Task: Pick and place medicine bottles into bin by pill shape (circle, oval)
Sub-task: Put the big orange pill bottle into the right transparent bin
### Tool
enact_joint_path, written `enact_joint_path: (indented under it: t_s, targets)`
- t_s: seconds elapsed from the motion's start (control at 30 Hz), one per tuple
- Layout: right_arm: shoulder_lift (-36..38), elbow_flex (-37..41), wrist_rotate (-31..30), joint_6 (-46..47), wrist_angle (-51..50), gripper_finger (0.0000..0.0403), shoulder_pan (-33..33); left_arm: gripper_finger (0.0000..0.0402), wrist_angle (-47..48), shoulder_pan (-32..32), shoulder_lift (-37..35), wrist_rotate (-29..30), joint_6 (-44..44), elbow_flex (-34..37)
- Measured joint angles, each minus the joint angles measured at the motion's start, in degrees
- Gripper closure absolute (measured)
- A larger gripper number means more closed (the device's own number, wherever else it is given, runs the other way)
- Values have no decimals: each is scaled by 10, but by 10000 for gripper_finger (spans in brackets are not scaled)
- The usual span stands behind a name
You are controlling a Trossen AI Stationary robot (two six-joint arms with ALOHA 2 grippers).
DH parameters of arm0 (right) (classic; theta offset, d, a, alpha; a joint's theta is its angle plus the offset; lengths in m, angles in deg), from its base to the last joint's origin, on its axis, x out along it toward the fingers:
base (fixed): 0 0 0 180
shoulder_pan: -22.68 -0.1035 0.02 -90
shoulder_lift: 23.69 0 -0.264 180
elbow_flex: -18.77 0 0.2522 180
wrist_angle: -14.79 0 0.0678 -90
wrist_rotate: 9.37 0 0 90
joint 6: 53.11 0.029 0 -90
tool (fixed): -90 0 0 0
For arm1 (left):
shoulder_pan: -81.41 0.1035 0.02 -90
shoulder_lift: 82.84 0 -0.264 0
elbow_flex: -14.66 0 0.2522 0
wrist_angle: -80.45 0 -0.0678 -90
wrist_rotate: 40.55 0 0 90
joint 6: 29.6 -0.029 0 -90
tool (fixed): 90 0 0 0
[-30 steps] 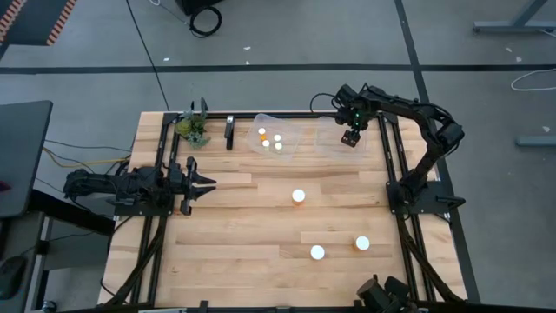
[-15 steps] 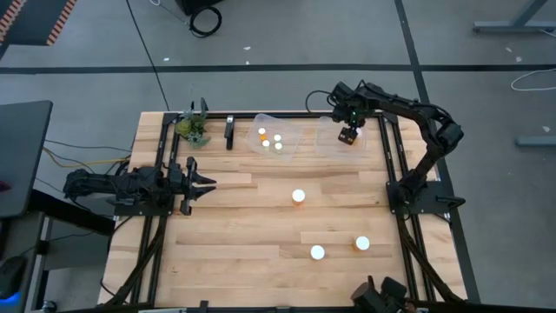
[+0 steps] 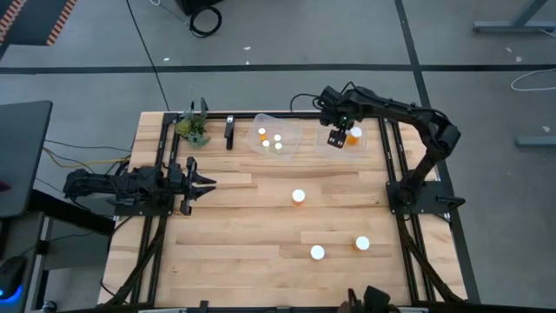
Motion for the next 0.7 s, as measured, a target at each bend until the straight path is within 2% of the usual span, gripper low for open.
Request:
enact_joint_path:
  t_s: [0.13, 0.43, 0.7]
  targets:
    - [0, -16, -23, 5, -8, 131, -35, 310, 0, 0, 0, 0, 0, 0]
    - [0, -55, -25, 34, -23, 131, -110, 321, 0, 0, 0, 0, 0, 0]
    - [0, -64, -36, 60, -23, 132, -177, 313, 0, 0, 0, 0, 0, 0]
